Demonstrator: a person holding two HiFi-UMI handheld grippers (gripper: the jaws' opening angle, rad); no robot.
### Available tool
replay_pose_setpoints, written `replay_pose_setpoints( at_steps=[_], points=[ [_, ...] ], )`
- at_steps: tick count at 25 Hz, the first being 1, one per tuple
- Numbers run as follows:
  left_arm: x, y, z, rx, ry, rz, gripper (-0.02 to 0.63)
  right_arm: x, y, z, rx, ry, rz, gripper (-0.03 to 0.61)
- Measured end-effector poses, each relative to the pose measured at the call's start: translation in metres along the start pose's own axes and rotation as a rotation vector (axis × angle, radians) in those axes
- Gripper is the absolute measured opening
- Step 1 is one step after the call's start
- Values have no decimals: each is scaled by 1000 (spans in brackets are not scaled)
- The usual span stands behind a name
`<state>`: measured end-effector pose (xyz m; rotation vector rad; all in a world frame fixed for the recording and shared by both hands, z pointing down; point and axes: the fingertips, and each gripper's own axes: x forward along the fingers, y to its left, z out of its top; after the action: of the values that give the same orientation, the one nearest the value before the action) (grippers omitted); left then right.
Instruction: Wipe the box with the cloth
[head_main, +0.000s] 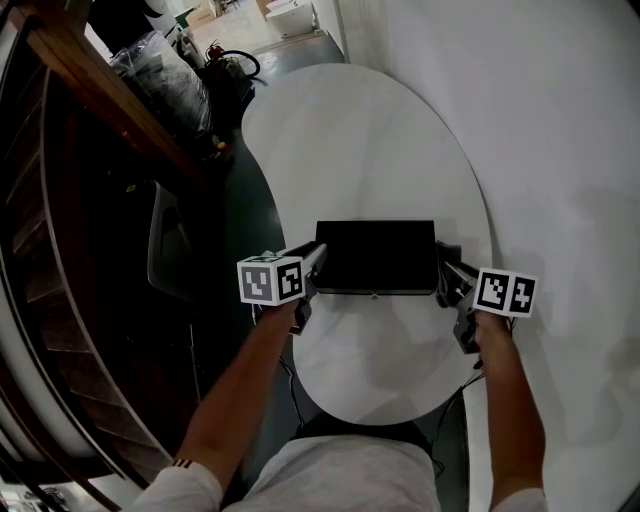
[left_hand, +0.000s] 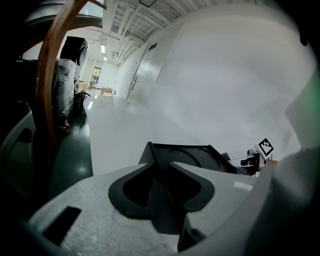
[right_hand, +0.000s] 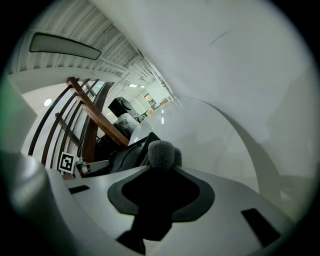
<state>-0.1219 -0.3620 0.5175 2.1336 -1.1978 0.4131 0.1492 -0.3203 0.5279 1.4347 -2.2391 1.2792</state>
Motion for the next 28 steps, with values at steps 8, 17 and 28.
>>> replay_pose_setpoints(
  at_steps=[8,17,28],
  points=[
    [-1,1,2,10,1,-1,107,-23,9,-30,-13,16,-4,100],
    [-2,-2,3,59,16,8,109,-40,11,-36,-28,0,-38,100],
    [-57,-28,26,172,-131,-41,109,-93,49,1,-217,-126,-52,100]
  ],
)
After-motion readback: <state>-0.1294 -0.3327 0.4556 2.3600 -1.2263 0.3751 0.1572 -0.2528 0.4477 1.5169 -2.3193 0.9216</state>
